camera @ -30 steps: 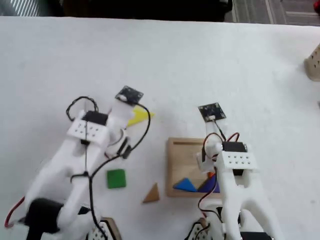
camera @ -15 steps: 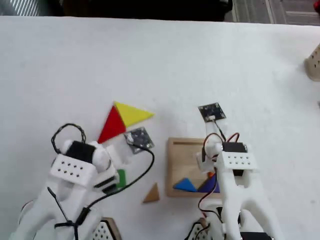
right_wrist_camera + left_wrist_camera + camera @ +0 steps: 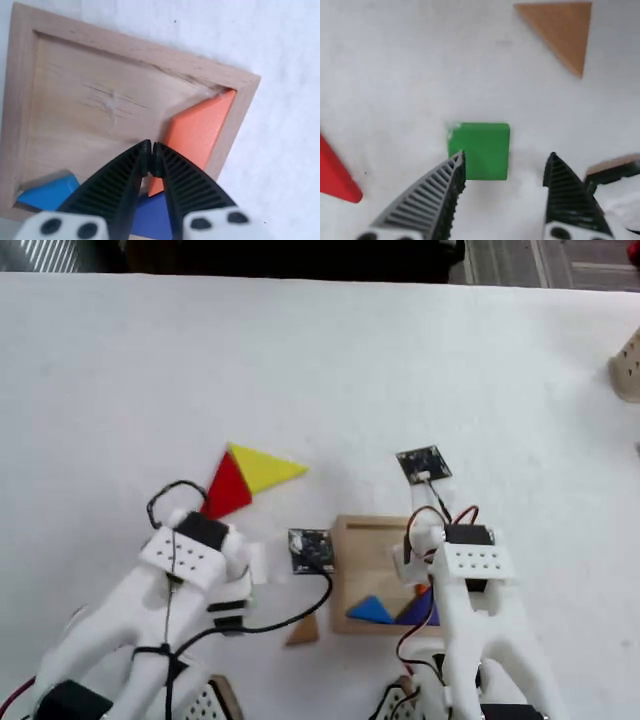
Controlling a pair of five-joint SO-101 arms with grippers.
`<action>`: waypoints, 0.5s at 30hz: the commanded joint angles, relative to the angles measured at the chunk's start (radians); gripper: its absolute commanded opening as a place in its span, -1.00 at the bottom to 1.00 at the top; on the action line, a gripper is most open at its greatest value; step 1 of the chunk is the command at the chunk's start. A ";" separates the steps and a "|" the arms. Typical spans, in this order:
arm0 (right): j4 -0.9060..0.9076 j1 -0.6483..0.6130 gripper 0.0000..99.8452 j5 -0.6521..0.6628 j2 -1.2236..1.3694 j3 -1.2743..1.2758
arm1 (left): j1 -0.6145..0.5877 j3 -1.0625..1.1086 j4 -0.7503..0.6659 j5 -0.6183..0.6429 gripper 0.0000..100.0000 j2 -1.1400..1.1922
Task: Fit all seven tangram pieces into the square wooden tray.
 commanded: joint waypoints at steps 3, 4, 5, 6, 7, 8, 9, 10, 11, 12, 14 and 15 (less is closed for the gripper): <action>-0.010 0.018 -0.96 0.012 -0.012 -0.005 | 0.010 -0.035 -0.091 -0.003 -0.41 0.111; -0.010 0.018 -0.96 0.012 -0.012 -0.005 | 0.005 -0.038 -0.091 -0.017 -0.43 0.124; -0.010 0.018 -0.96 0.012 -0.012 -0.005 | 0.004 -0.043 -0.089 -0.023 -0.44 0.137; -0.010 0.018 -0.96 0.012 -0.012 -0.005 | 0.004 -0.044 -0.089 -0.026 -0.46 0.143; -0.010 0.018 -0.96 0.012 -0.012 -0.005 | 0.004 -0.044 -0.089 -0.028 -0.47 0.143; -0.010 0.018 -0.96 0.012 -0.012 -0.005 | 0.004 -0.044 -0.089 -0.028 -0.47 0.143; -0.010 0.018 -0.96 0.012 -0.012 -0.005 | 0.004 -0.043 -0.091 -0.028 -0.48 0.145; -0.010 0.018 -0.96 0.012 -0.012 -0.005 | -0.001 -0.043 -0.091 -0.028 -0.48 0.145; -0.010 0.018 -0.96 0.014 -0.012 -0.005 | -0.016 -0.043 -0.098 -0.025 -0.48 0.145; -0.010 0.018 -0.96 0.014 -0.012 -0.005 | -0.035 -0.043 -0.109 -0.026 -0.47 0.145; -0.010 0.018 -0.96 0.014 -0.012 -0.005 | -0.076 -0.043 -0.124 -0.035 -0.47 0.148; -0.010 0.018 -0.96 0.014 -0.012 -0.005 | -0.096 -0.043 -0.132 -0.054 -0.47 0.147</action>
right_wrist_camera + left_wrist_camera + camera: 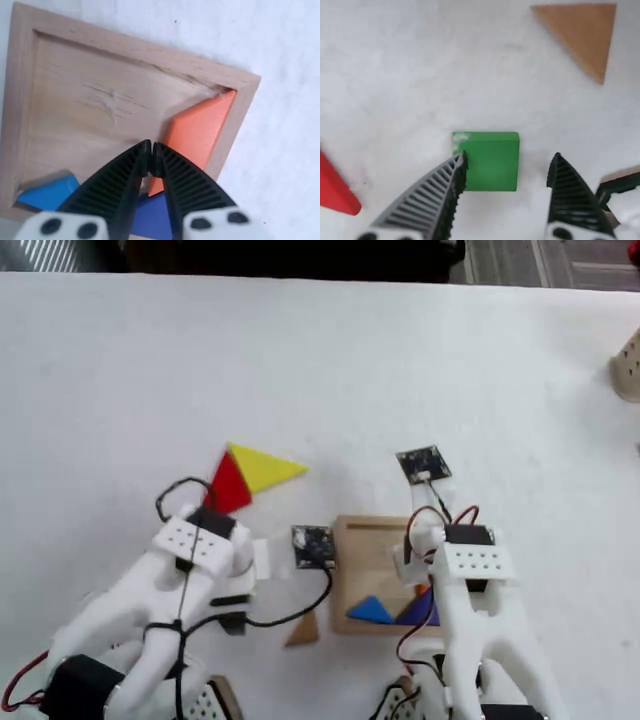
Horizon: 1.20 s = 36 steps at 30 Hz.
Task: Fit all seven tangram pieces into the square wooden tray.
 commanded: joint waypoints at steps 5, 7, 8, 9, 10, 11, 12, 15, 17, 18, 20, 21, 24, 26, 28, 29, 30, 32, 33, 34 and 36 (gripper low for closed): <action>-0.010 0.018 -0.96 0.035 -0.012 -0.005 | -0.094 -0.057 -0.041 -0.054 -0.47 0.005; -0.010 0.018 -0.96 0.051 -0.012 -0.005 | -0.091 -0.072 -0.040 -0.052 -0.47 0.005; -0.010 0.018 -0.96 0.052 -0.012 -0.005 | -0.091 -0.075 -0.040 -0.052 -0.47 0.005; -0.010 0.018 -0.96 0.052 -0.012 -0.005 | -0.088 -0.080 -0.040 -0.052 -0.47 0.005; -0.010 0.018 -0.96 0.052 -0.012 -0.005 | -0.088 -0.080 -0.041 -0.052 -0.47 0.005; -0.010 0.018 -0.96 0.052 -0.012 -0.005 | -0.088 -0.080 -0.044 -0.054 -0.47 0.005; -0.010 0.018 -0.96 0.052 -0.012 -0.003 | -0.090 -0.083 -0.046 -0.054 -0.45 0.005; -0.010 0.018 -0.96 0.054 -0.012 -0.003 | -0.091 -0.083 -0.049 -0.058 -0.40 0.013; -0.010 0.018 -0.96 0.057 -0.012 -0.003 | -0.088 -0.078 -0.049 -0.060 -0.40 0.013; -0.010 0.018 -0.96 0.057 -0.012 -0.003 | -0.088 -0.077 -0.049 -0.061 -0.40 0.013; -0.010 0.018 -0.96 0.058 -0.012 -0.003 | -0.094 -0.077 -0.049 -0.061 -0.40 0.015; -0.010 0.018 -0.96 0.058 -0.012 -0.003 | -0.096 -0.077 -0.049 -0.063 -0.40 0.015; -0.010 0.018 -0.96 0.058 -0.012 -0.003 | -0.096 -0.075 -0.049 -0.063 -0.40 0.015; -0.010 0.018 -0.96 0.058 -0.012 -0.003 | -0.097 -0.075 -0.077 -0.063 -0.40 0.015; -0.010 0.018 -0.96 0.058 -0.012 -0.003 | -0.102 -0.075 -0.097 -0.063 -0.40 0.015; -0.010 0.018 -0.96 0.058 -0.012 -0.003 | -0.107 -0.075 -0.098 -0.063 -0.40 0.015; -0.010 0.018 -0.96 0.058 -0.012 -0.003 | -0.108 -0.075 -0.098 -0.063 -0.40 0.015; -0.010 0.018 -0.96 0.058 -0.012 -0.003 | -0.113 -0.080 -0.100 -0.063 -0.40 0.015; -0.008 0.018 -0.96 0.058 -0.012 -0.003 | -0.117 -0.083 -0.100 -0.063 -0.40 0.015; -0.008 0.018 -0.96 0.058 -0.012 -0.003 | -0.120 -0.083 -0.100 -0.063 -0.40 0.015; -0.008 0.018 -0.96 0.058 -0.012 -0.003 | -0.128 -0.083 -0.115 -0.063 -0.40 0.015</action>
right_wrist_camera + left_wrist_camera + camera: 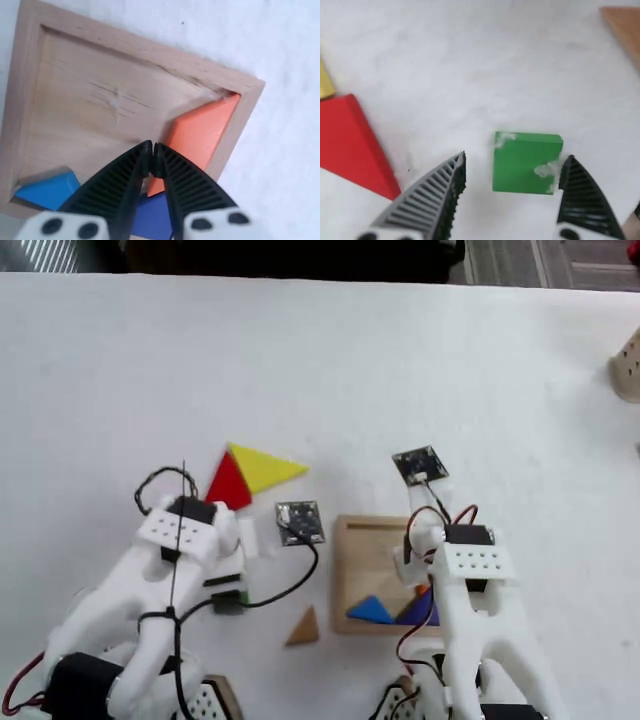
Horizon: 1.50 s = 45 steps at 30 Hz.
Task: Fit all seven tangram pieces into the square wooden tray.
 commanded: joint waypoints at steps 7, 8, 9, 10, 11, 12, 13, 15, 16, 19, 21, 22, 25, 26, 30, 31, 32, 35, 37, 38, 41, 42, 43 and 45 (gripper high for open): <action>-0.008 0.018 -0.96 0.012 -0.012 -0.003 | -0.022 -0.008 -0.052 -0.009 -0.40 0.004; -0.008 0.018 -0.96 0.012 -0.012 -0.003 | -0.022 -0.008 -0.052 -0.009 -0.40 0.004; -0.008 0.018 -0.96 0.012 -0.012 -0.003 | -0.021 -0.005 -0.052 -0.009 -0.40 0.004; -0.008 0.018 -0.96 0.012 -0.012 -0.003 | -0.019 -0.003 -0.052 -0.009 -0.40 0.004; -0.008 0.018 -0.96 0.012 -0.012 -0.003 | -0.019 -0.003 -0.052 -0.009 -0.40 0.004; -0.007 0.019 -0.96 0.012 -0.012 -0.003 | -0.019 -0.002 -0.052 -0.009 -0.40 0.004; -0.007 0.019 -0.96 0.012 -0.012 -0.003 | -0.022 0.000 -0.049 -0.009 -0.40 0.005; -0.005 0.021 -0.96 0.012 -0.012 -0.003 | -0.031 0.025 -0.044 -0.009 -0.40 0.004; -0.005 0.028 -0.96 0.012 -0.012 -0.003 | -0.044 0.031 -0.044 -0.009 -0.40 0.001; -0.007 0.033 -0.96 0.012 -0.012 -0.003 | -0.062 0.037 0.014 -0.037 -0.40 0.001; -0.007 0.033 -0.96 0.014 -0.012 -0.003 | -0.061 0.043 0.054 -0.046 -0.40 -0.005; -0.007 0.033 -0.96 0.014 -0.012 -0.003 | -0.067 0.043 0.044 -0.031 -0.40 -0.005; -0.007 0.033 -0.96 0.014 -0.012 -0.003 | -0.091 0.044 -0.025 0.034 -0.44 -0.005; -0.007 0.033 -0.96 0.014 -0.012 -0.003 | -0.091 0.044 -0.048 0.054 -0.46 -0.004; -0.007 0.033 -0.96 0.014 -0.012 -0.003 | -0.058 0.046 -0.074 0.106 -0.53 0.002; -0.007 0.033 -0.96 0.014 -0.012 -0.003 | -0.045 0.048 -0.074 0.117 -0.53 0.002; -0.005 0.033 -0.96 0.014 -0.012 -0.003 | -0.036 0.048 -0.074 0.123 -0.53 0.002; -0.005 0.033 -0.96 0.014 -0.012 -0.003 | -0.024 0.048 -0.074 0.132 -0.53 0.002; -0.005 0.033 -0.96 0.014 -0.012 -0.003 | -0.025 0.048 -0.074 0.133 -0.57 0.002; -0.005 0.033 -0.96 0.014 -0.012 -0.003 | -0.025 0.048 -0.074 0.132 -0.60 0.002; -0.005 0.033 -0.96 0.014 -0.012 -0.003 | -0.024 0.048 -0.072 0.132 -0.72 0.001; -0.005 0.033 -0.96 0.014 -0.012 -0.003 | -0.024 0.048 -0.072 0.132 -0.74 0.001; -0.005 0.033 -0.96 0.014 -0.012 -0.003 | -0.024 0.048 -0.072 0.133 -0.74 0.001; -0.004 0.033 -0.96 0.014 -0.012 -0.003 | -0.024 0.048 -0.061 0.133 -0.74 0.001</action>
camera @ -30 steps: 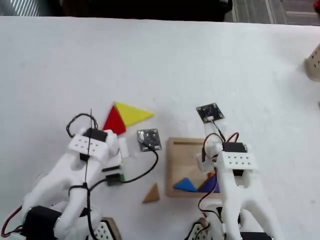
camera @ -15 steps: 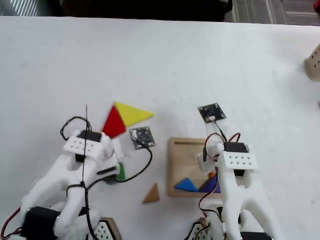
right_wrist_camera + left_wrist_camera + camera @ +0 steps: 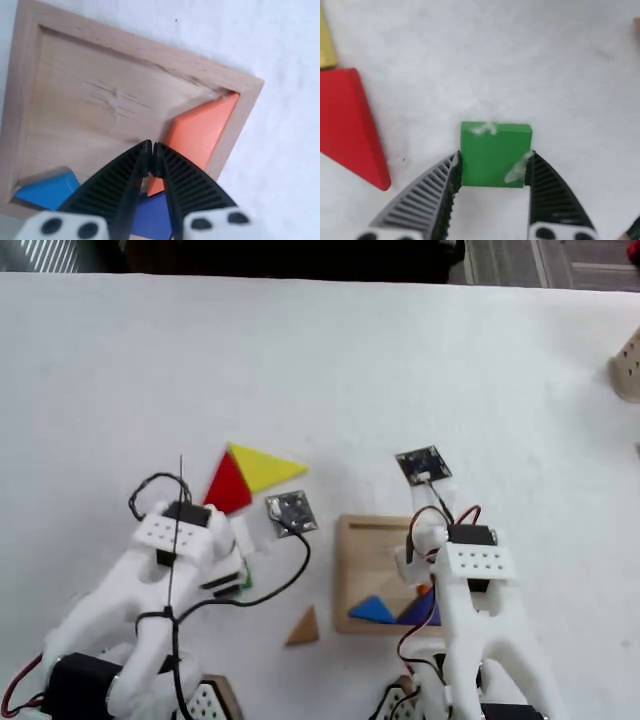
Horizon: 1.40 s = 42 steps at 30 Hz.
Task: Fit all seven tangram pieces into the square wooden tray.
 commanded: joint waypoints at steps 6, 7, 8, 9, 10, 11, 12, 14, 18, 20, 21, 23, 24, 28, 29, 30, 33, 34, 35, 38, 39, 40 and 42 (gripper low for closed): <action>-0.004 0.016 -0.96 0.012 -0.012 -0.003 | 0.012 -0.011 0.057 0.032 -0.74 -0.012; -0.004 0.016 -0.96 0.012 -0.012 -0.003 | 0.012 -0.012 0.057 0.058 -0.74 -0.012; -0.004 0.016 -0.96 0.012 -0.012 -0.003 | 0.012 -0.023 0.057 0.091 -0.74 -0.012; -0.004 0.018 -0.96 0.012 -0.013 -0.003 | 0.012 -0.040 0.060 0.123 -0.74 -0.012; -0.002 0.018 -0.96 0.012 -0.019 -0.003 | 0.012 -0.066 0.078 0.160 -0.74 -0.012; -0.001 0.021 -0.96 0.012 -0.019 -0.003 | 0.012 -0.098 0.106 0.195 -0.74 -0.012; -0.001 0.028 -0.96 0.011 -0.021 -0.003 | 0.012 -0.138 0.140 0.233 -0.74 -0.012; 0.013 0.039 -0.96 0.008 -0.024 -0.011 | 0.013 -0.227 0.213 0.315 -0.74 -0.012; 0.038 0.048 -0.96 0.005 -0.090 -0.003 | 0.016 -0.382 0.321 0.506 -0.74 -0.012; 0.056 0.077 -0.96 0.005 -0.130 -0.003 | 0.039 -0.431 0.351 0.612 -0.74 -0.012; 0.056 0.093 -0.96 0.005 -0.143 -0.003 | 0.051 -0.445 0.361 0.658 -0.74 -0.012; 0.048 0.119 -0.96 0.005 -0.171 0.021 | 0.082 -0.448 0.365 0.715 -0.74 -0.012; 0.045 0.122 -0.96 0.008 -0.183 0.035 | 0.097 -0.445 0.367 0.701 -0.74 -0.010; 0.025 0.127 -0.96 0.012 -0.214 0.074 | 0.148 -0.376 0.390 0.373 -0.58 -0.012; 0.025 0.127 -0.96 0.012 -0.219 0.077 | 0.143 -0.354 0.388 0.293 -0.48 -0.012; 0.027 0.127 -0.96 0.012 -0.219 0.077 | 0.136 -0.334 0.373 0.221 -0.38 -0.012; 0.027 0.127 -0.96 0.012 -0.219 0.077 | 0.079 -0.282 0.324 0.068 -0.16 -0.012; 0.027 0.127 -0.96 0.012 -0.219 0.077 | 0.059 -0.270 0.304 0.031 -0.16 -0.012; 0.027 0.127 -0.96 0.012 -0.217 0.077 | 0.041 -0.258 0.279 -0.002 -0.18 -0.012; 0.027 0.125 -0.96 0.012 -0.217 0.077 | -0.013 -0.241 0.229 -0.081 -0.25 -0.004; 0.027 0.124 -0.96 0.012 -0.217 0.077 | -0.024 -0.241 0.222 -0.103 -0.26 -0.002; 0.027 0.122 -0.96 0.012 -0.216 0.077 | -0.033 -0.241 0.218 -0.117 -0.25 -0.002; 0.027 0.122 -0.96 0.012 -0.216 0.077 | -0.031 -0.241 0.203 -0.127 -0.24 -0.002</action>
